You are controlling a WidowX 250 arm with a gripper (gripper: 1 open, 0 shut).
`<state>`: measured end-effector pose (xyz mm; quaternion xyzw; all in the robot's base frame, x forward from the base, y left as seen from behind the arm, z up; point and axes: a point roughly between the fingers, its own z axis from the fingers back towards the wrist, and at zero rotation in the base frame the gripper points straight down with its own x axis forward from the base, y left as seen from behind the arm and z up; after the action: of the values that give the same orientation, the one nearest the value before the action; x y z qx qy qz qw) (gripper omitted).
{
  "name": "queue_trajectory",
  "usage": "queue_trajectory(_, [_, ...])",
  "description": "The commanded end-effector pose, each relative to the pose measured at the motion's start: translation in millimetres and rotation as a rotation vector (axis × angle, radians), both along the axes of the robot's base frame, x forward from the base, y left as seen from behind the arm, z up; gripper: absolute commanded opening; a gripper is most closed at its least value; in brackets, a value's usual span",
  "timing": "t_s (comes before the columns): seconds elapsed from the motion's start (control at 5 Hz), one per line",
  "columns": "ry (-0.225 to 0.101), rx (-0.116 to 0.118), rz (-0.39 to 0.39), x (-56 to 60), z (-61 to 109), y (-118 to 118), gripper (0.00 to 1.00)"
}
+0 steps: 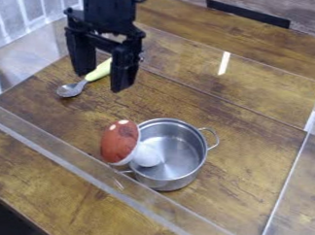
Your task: Put the mushroom in the silver pot
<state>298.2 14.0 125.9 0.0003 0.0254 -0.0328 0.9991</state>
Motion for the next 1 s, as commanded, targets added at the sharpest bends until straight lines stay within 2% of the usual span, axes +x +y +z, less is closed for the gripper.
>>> queue_trajectory(0.0, [-0.029,0.004,-0.006,5.0,2.9,-7.5,1.0])
queue_trajectory(0.2, [-0.018,0.003,-0.014,3.9,-2.0,-13.1,1.0])
queue_trajectory(0.6, [0.006,0.001,0.041,-2.9,-31.1,-0.1,1.0])
queue_trajectory(0.8, [0.02,0.001,0.008,-3.9,-28.7,2.5,1.0])
